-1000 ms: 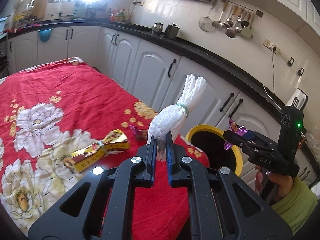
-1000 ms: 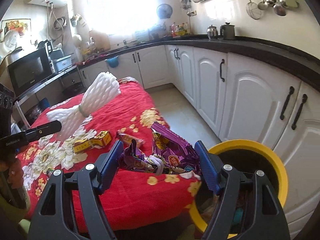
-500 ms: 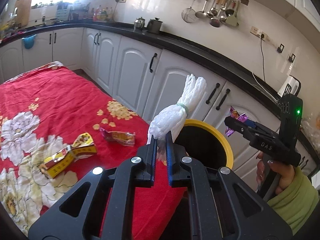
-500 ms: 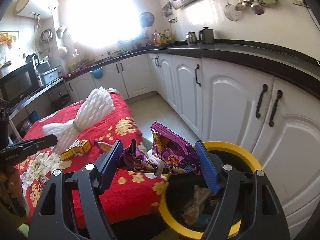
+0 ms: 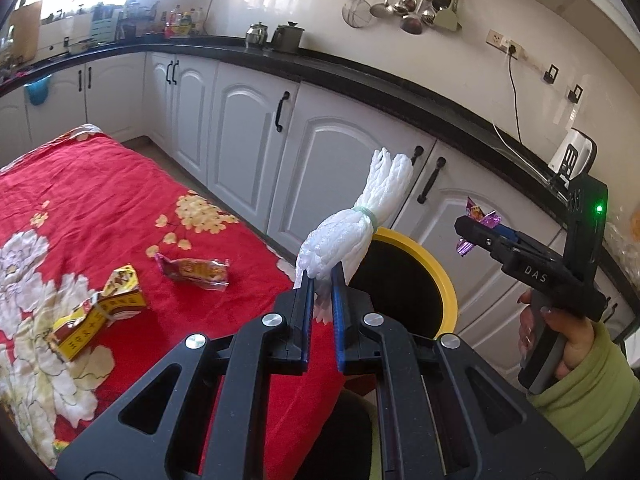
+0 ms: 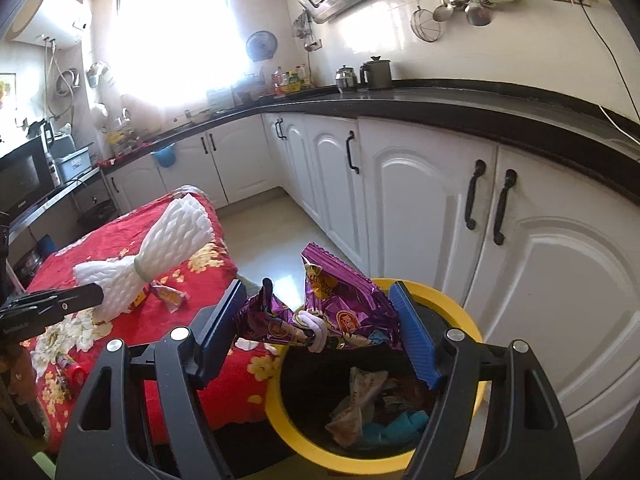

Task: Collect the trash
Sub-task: 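Carry the white foam net and purple wrapper over the yellow bin, then open both tools to drop the net and wrapper into the bin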

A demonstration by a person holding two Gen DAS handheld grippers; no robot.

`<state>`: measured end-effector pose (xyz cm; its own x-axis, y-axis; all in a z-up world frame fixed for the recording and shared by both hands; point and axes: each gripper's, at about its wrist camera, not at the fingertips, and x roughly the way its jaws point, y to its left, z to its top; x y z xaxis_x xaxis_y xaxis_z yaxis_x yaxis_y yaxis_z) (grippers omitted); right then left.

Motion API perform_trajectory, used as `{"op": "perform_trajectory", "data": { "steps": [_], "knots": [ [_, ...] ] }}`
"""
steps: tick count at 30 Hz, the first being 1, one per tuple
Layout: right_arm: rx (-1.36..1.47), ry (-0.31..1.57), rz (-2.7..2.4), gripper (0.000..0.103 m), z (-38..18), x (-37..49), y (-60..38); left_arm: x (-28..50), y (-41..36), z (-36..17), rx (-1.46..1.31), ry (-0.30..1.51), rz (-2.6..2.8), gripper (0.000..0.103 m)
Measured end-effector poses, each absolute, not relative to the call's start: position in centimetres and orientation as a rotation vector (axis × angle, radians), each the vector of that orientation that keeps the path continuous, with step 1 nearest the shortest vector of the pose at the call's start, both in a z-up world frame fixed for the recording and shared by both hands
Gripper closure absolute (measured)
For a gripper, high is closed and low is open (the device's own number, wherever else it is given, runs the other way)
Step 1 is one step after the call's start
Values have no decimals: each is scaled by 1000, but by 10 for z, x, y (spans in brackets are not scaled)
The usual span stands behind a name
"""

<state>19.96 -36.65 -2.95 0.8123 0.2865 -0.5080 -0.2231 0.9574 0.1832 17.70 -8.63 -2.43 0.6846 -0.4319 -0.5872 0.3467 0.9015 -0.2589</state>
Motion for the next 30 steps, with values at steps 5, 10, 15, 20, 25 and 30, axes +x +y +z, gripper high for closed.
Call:
{"op": "perform_trajectory", "data": {
  "steps": [5, 10, 15, 20, 25, 30],
  "knots": [
    [113, 563, 251, 32, -33, 199, -374, 182, -100, -29, -118, 706, -455, 99],
    [110, 577, 229, 32, -40, 200, -384, 188, -115, -35, -103, 722, -469, 99],
    [128, 598, 210, 32, -50, 202, -394, 196, -131, -40, -85, 739, -485, 99],
    [136, 621, 198, 32, -61, 205, -400, 202, -150, -44, -64, 749, -502, 99],
    [123, 651, 191, 31, -74, 209, -402, 209, -168, -46, -45, 757, -518, 99],
    [124, 678, 185, 31, -87, 213, -406, 218, -183, -51, -33, 771, -528, 99]
  ]
}}
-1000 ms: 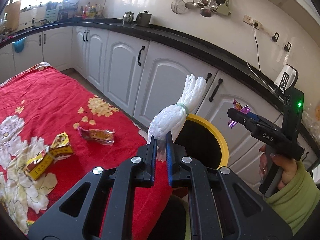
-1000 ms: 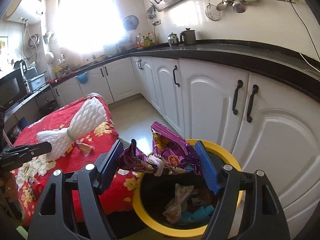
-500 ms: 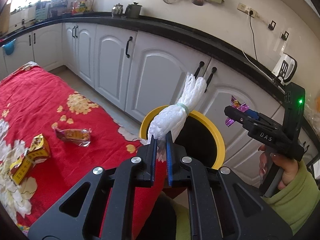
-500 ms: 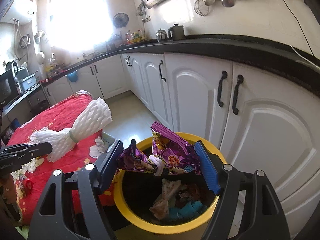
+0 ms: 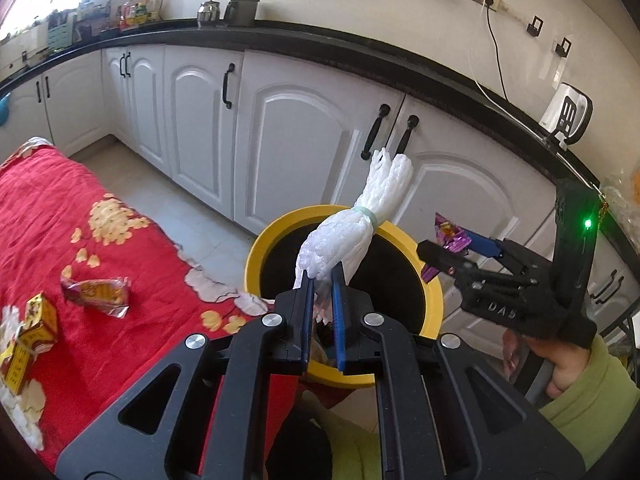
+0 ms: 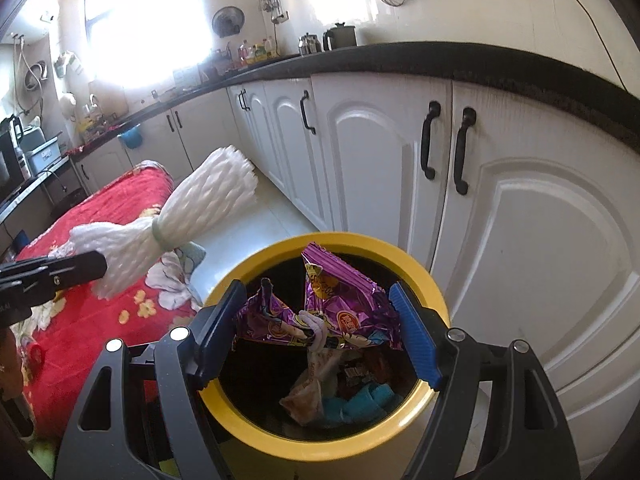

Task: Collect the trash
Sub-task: 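Open both tools to drop the net and wrapper into the bin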

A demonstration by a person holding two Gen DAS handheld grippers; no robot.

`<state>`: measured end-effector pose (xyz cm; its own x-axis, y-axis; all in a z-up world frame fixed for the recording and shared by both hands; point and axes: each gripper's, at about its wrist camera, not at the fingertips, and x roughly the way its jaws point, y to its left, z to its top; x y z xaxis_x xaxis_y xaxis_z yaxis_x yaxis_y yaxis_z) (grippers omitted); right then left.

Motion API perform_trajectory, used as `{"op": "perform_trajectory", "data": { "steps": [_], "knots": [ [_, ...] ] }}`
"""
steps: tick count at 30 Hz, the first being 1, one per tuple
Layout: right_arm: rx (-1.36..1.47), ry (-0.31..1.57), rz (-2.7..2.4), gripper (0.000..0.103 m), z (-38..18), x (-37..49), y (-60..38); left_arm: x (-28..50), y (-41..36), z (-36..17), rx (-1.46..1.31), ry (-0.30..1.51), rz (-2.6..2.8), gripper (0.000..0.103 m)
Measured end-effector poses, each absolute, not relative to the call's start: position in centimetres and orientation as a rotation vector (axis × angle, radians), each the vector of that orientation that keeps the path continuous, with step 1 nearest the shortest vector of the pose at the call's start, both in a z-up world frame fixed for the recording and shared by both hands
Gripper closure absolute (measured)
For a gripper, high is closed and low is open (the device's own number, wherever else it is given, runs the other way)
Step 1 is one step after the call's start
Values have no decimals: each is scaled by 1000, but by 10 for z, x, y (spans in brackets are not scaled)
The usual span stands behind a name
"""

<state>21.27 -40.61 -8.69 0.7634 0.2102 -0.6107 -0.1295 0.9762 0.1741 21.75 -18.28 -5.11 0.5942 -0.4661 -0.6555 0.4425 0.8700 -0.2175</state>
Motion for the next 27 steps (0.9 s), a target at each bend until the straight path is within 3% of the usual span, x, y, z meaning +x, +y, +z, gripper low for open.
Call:
{"op": "perform_trajectory", "data": {
  "steps": [10, 15, 18, 21, 27],
  "knots": [
    [129, 720, 174, 30, -108, 220, -406, 233, -200, -64, -21, 808, -536, 98],
    [108, 732, 158, 18, -117, 223, -401, 239, -203, -66, -33, 810, -535, 96],
    [109, 741, 144, 15, -122, 223, -404, 241, -201, -68, -41, 806, -521, 79],
    [127, 749, 116, 13, -124, 223, -411, 241, -196, -71, -53, 813, -502, 70],
    [160, 746, 79, 11, -122, 221, -423, 238, -180, -72, -81, 816, -467, 33]
  ]
}}
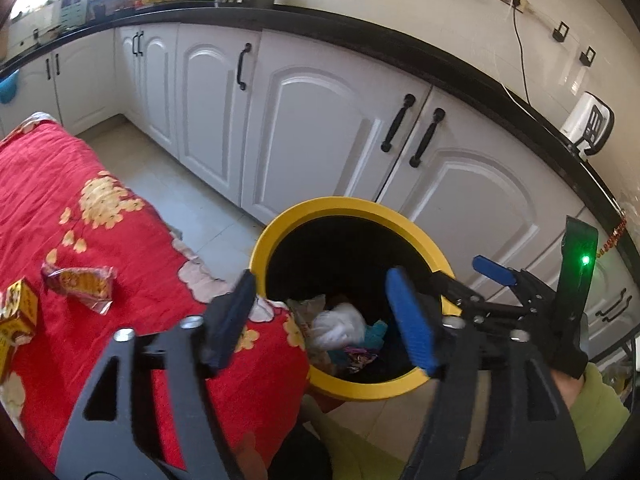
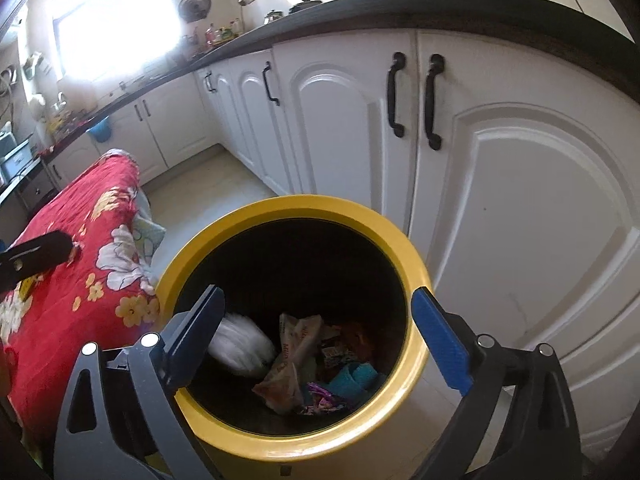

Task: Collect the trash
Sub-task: 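Open both tools to drop the net and wrapper into the bin, then move both open tools back toward the remaining table trash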

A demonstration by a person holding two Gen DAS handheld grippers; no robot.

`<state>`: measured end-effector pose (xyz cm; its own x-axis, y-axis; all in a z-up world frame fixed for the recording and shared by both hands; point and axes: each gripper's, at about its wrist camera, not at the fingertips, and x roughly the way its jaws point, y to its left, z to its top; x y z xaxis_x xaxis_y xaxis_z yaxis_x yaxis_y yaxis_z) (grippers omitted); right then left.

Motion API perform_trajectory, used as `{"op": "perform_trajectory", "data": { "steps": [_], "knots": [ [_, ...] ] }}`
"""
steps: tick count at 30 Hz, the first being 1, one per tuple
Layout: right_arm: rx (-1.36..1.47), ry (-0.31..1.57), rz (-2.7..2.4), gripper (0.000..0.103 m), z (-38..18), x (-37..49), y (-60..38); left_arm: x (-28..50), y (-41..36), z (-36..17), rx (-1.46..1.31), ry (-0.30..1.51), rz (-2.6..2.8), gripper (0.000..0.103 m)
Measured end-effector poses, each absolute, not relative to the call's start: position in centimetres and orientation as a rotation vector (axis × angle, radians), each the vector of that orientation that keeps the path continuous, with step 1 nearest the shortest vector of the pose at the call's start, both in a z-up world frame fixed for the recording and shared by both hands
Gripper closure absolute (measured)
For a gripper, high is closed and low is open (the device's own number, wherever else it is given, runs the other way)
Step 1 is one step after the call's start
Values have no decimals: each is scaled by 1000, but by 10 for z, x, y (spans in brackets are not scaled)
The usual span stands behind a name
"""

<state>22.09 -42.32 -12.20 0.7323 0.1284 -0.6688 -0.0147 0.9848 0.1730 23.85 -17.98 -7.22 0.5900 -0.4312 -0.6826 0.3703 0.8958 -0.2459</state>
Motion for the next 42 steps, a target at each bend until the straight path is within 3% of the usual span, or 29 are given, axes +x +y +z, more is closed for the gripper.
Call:
{"op": "perform_trajectory", "data": {
  "steps": [1, 3, 20, 42],
  "knots": [
    [164, 742, 75, 10, -121, 220, -424, 238, -176, -71, -89, 814, -460, 21],
    [168, 733, 69, 9, -118, 220, -425, 237, -172, -69, -107, 808, -453, 10],
    [148, 647, 125, 8, -79, 209, -400, 206, -126, -51, -112, 752, -341, 10],
    [35, 571, 389, 7, -28, 175, -288, 144, -19, -14, -131, 631, -149, 10]
  ]
}}
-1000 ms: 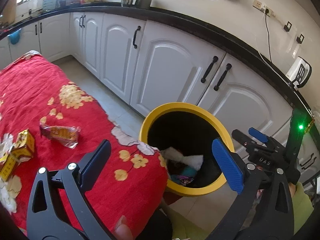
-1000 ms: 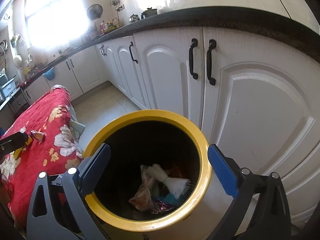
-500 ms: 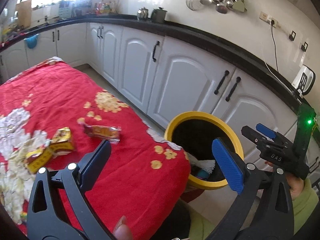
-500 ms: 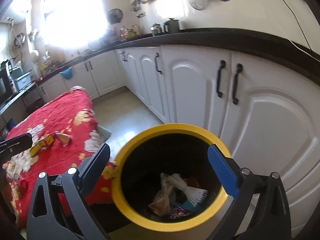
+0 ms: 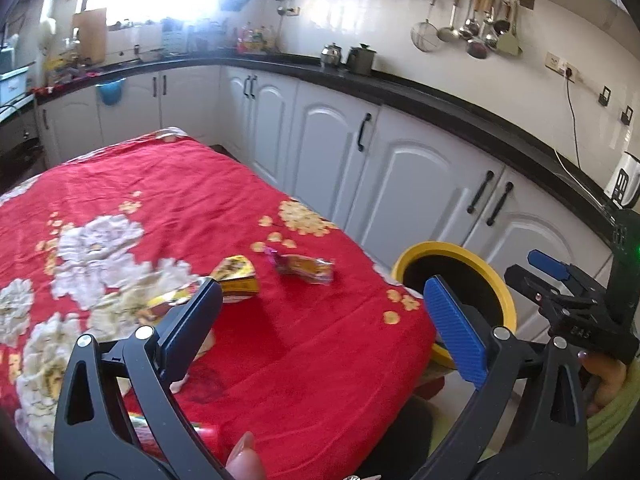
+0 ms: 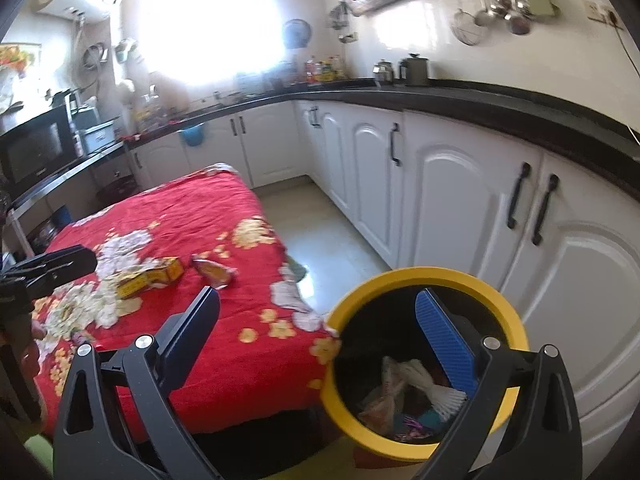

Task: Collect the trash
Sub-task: 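Move both open tools back toward the remaining table trash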

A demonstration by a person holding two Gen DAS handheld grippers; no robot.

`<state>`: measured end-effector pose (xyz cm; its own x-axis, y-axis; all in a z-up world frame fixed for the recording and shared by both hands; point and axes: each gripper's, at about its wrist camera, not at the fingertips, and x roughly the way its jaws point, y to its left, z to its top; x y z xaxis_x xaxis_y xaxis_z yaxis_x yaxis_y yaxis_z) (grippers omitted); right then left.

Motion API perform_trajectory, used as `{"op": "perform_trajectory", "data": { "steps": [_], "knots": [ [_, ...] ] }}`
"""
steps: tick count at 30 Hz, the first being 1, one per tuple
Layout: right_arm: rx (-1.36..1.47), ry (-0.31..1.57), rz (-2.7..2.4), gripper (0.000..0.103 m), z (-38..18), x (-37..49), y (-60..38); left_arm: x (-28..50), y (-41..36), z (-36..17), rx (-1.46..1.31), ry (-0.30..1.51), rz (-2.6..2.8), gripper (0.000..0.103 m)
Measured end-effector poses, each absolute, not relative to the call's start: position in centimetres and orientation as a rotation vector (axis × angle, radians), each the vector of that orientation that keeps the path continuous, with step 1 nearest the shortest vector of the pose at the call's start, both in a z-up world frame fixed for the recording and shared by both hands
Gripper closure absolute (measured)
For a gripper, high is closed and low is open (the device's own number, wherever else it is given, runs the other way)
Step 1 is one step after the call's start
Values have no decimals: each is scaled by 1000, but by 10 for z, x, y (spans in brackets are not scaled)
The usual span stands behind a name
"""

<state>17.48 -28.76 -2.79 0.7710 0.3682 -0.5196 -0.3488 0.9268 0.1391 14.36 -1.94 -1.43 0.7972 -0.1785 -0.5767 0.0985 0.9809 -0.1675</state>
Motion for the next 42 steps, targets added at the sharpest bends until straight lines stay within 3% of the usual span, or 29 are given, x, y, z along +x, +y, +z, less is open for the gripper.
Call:
{"op": "perform_trajectory", "data": {
  "steps": [33, 36, 42],
  "knots": [
    [-153, 648, 817, 7, -42, 123, -127, 79, 117, -34, -294, 659, 42, 11],
    [-201, 665, 887, 8, -51, 125, -107, 69, 130, -41, -328, 685, 55, 19],
    [-315, 724, 1047, 24, -72, 129, -66, 52, 140, -60, -382, 763, 39, 40]
  ]
}}
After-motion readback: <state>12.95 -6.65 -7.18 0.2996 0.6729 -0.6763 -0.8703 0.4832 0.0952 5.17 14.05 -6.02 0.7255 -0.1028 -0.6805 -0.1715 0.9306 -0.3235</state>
